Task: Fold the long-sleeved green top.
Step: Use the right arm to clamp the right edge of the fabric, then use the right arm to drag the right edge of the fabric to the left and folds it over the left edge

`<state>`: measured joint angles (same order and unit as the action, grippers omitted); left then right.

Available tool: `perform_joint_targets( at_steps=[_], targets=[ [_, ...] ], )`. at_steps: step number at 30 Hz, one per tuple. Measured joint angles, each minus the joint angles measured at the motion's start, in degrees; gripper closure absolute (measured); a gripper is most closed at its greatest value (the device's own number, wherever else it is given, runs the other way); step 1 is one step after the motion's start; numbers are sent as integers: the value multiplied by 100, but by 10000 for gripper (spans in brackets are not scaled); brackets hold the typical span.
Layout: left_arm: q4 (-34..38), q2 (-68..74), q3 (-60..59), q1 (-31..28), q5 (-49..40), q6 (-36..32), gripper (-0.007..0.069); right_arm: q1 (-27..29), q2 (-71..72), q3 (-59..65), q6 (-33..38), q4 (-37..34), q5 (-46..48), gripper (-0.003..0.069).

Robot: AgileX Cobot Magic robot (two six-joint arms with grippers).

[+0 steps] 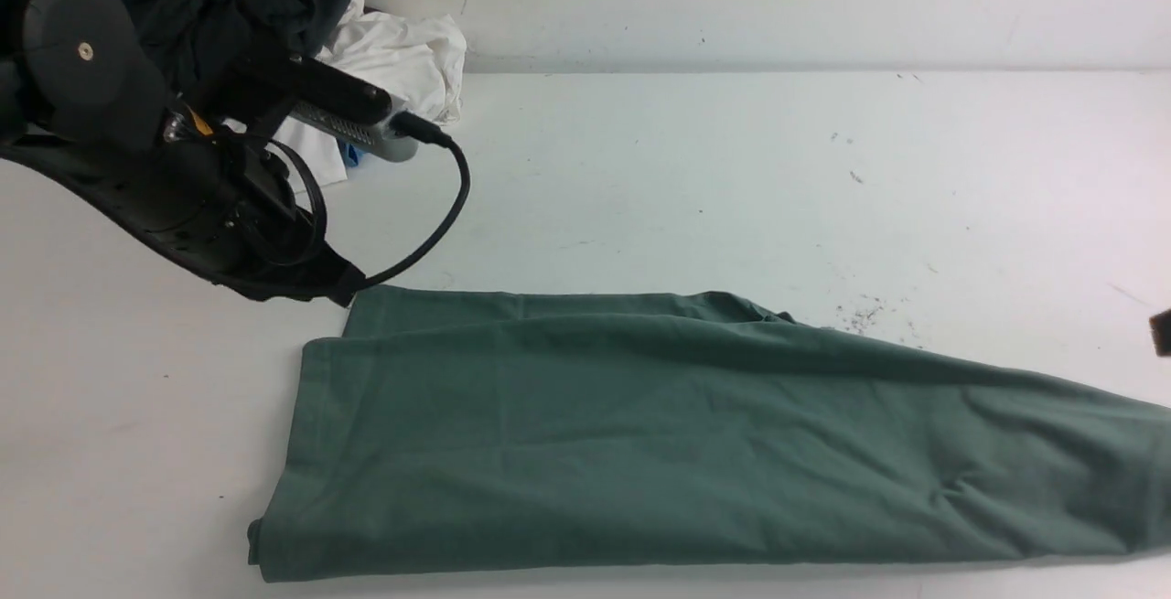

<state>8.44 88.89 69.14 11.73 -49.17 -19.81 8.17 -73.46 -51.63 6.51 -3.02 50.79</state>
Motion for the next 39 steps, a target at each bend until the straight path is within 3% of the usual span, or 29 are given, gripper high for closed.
perform_joint_targets(
  at_steps=[9, 13, 17, 26, 29, 32, 34, 39],
  targets=[
    [160, 754, 0, 0, -22, -44, 632, 1041, -908, 178, -482, 106, -696, 123],
    [235, 1077, 0, 0, -22, -111, 632, 1069, -1585, 181, -501, 106, -891, 47],
    [235, 1339, 0, 0, -17, -178, 632, 1069, -2142, 181, -573, 207, -1154, 45],
    [241, 1469, 0, 0, -12, -213, 632, 1069, -2599, 154, -651, 235, -1357, 152],
    [241, 1469, 0, 0, -12, -213, 632, 1043, -2599, 154, -651, 228, -1392, 310],
    [241, 1469, 0, 0, -12, -213, 632, 1043, -2509, 119, -583, 373, -1299, 527],
    [241, 1469, 0, 0, -12, -213, 632, 1043, -2327, 52, -556, 534, -1103, 620],
    [241, 1235, 0, 0, -12, -218, 632, 1016, -1355, -420, -615, 814, -523, 650]
  ],
)
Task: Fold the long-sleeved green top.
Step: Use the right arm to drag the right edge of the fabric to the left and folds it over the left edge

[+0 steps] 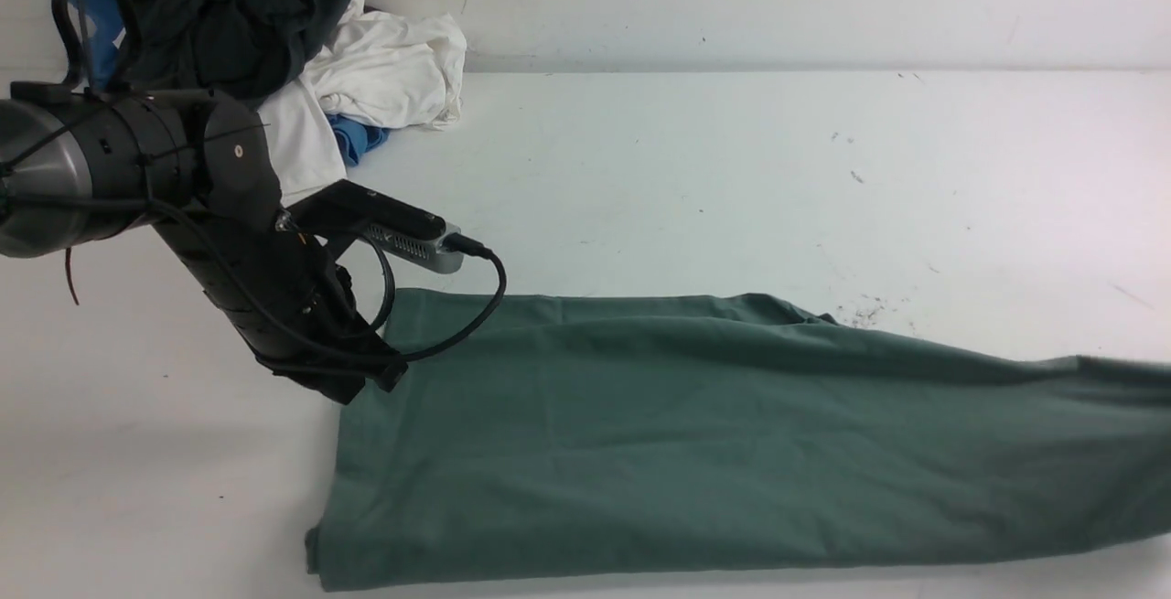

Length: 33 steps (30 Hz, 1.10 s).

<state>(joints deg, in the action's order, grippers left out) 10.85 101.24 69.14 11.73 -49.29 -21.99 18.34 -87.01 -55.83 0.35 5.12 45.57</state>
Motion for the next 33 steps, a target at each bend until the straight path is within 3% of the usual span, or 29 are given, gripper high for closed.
perform_joint_targets(
  at_steps=[4, 8, 17, 21, 27, 33],
  targets=[
    [-6, -479, 0, 0, 0, -4, 631, -348, 804, -537, 72, 39, 488, 650],
    [-1, -898, 0, 0, 0, -11, 631, -1182, 1277, -1216, 263, -80, 953, 650],
    [-43, -1144, -20, 0, -155, -11, 631, -3872, 884, -2594, 326, -437, 1605, 651],
    [-125, -1144, -59, 0, -167, 9, 631, -4673, 345, -2844, 184, -512, 1529, 651],
    [-459, -1144, -140, 0, -169, 345, 631, -5452, -526, -2917, 156, -1057, 972, 651],
    [-545, -1144, -763, 0, 106, 564, 631, -5783, -1100, -2917, 243, -1627, 443, 651]
  ],
)
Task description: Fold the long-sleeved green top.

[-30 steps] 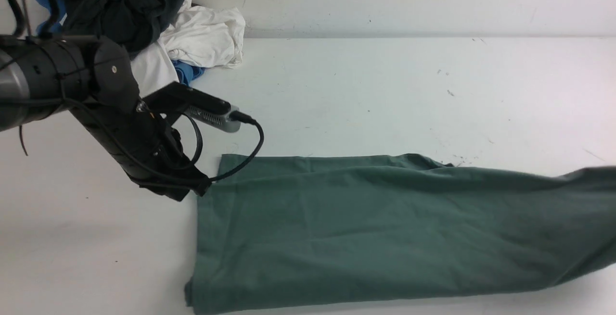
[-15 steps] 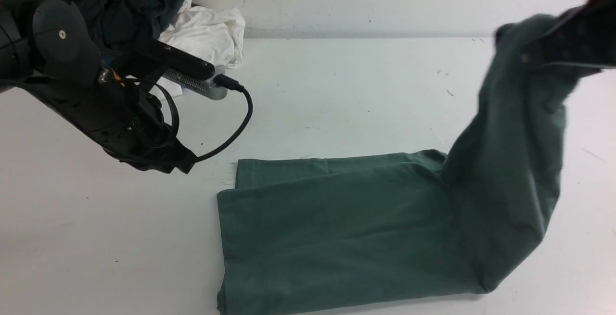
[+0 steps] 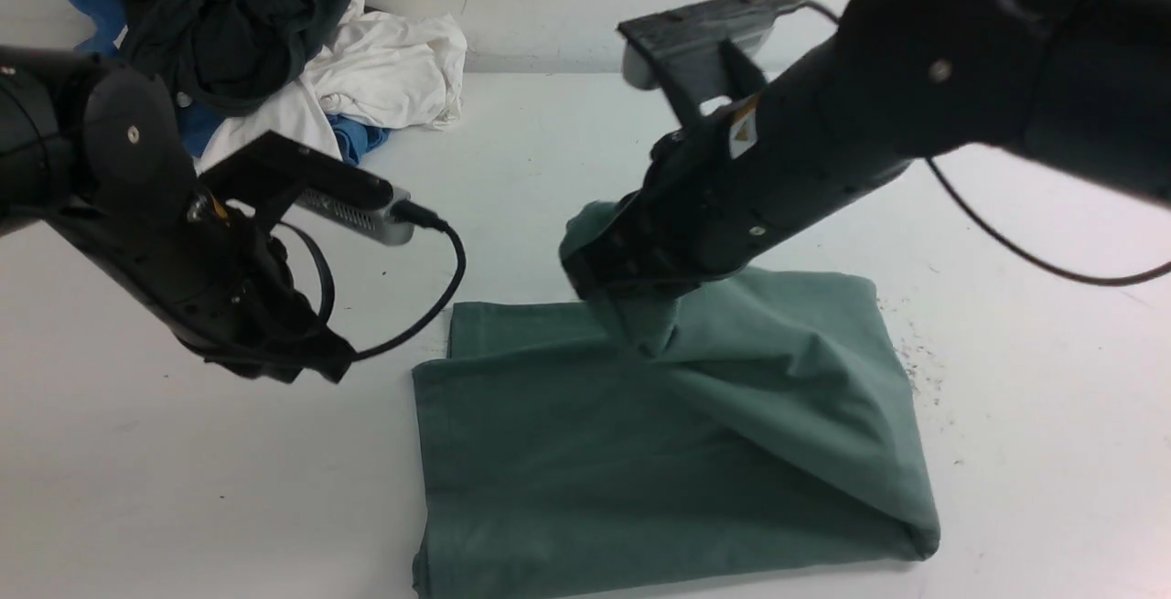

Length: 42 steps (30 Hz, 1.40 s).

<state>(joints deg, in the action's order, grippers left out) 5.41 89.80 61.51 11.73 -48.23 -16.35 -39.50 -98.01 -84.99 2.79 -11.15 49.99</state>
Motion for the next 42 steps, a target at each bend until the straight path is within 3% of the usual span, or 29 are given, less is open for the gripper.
perform_joint_targets(
  at_steps=[12, 17, 21, 25, 29, 32, 34, 37, 39, 40, 42],
  targets=[
    [107, 0, -681, 0, 548, 4, 631, -144, -1160, -21, 678, -1224, -681, 650],
    [107, 0, -681, 0, 540, 4, 631, -144, -1479, -21, 1238, -1751, -719, 603],
    [107, -73, -683, 0, 434, 6, 631, -144, -1515, -88, 1883, -2500, -674, 412],
    [107, -487, -688, 0, 365, 34, 631, -65, -1350, -509, 2113, -2671, -15, 233],
    [173, -1062, -688, 0, 382, 40, 631, 189, -983, -1038, 2000, -2074, 920, 169],
    [532, -1356, -675, 45, 551, -31, 631, 411, -673, -1198, 1679, -1155, 1533, 202],
    [959, -1402, -606, 238, 667, -303, 631, 601, -463, -1153, 1307, -185, 1948, 293],
    [1393, -1221, -476, 643, 870, -685, 631, 795, -316, -846, 942, 640, 2024, 440],
    [1648, -1035, -403, 889, 1027, -847, 631, 898, -248, -572, 789, 937, 2013, 525],
    [1840, -762, -317, 1181, 1273, -1017, 631, 1013, -210, -154, 631, 1115, 1874, 606],
    [1919, -534, -277, 1348, 1435, -1083, 631, 1066, -204, 88, 538, 1178, 1653, 638]
  ],
)
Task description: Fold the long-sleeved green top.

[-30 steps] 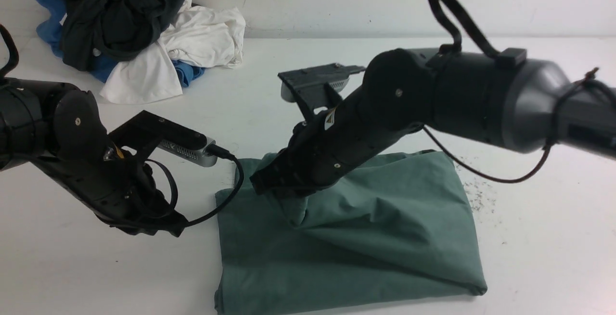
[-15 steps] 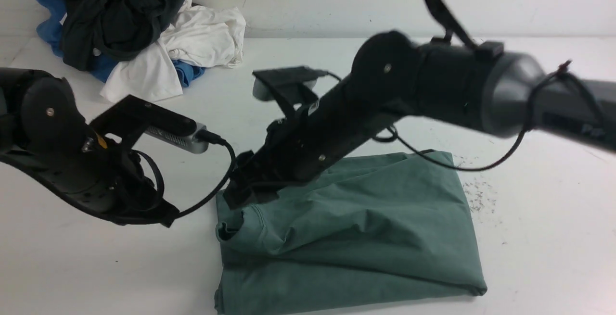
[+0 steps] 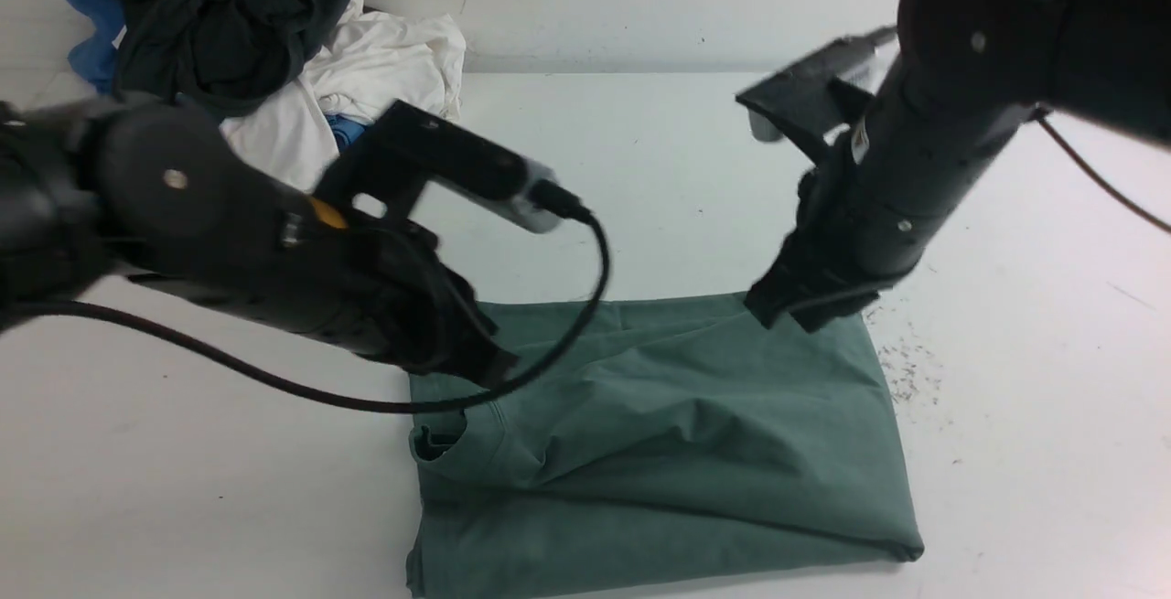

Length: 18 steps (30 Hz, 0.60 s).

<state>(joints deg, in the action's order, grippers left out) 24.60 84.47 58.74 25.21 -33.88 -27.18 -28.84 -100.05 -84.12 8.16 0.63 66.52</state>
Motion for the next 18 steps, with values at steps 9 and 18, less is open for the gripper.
perform_joint_targets(
  at_steps=[9, 18],
  targets=[
    [-534, 1806, 56, 184, -115, -33, 631, 85, 0, 2418, -314, -493, -2387, 673],
    [-1193, 2092, 229, 177, -3, 574, 631, 108, 31, 3321, -331, -882, -4072, 673]
  ],
)
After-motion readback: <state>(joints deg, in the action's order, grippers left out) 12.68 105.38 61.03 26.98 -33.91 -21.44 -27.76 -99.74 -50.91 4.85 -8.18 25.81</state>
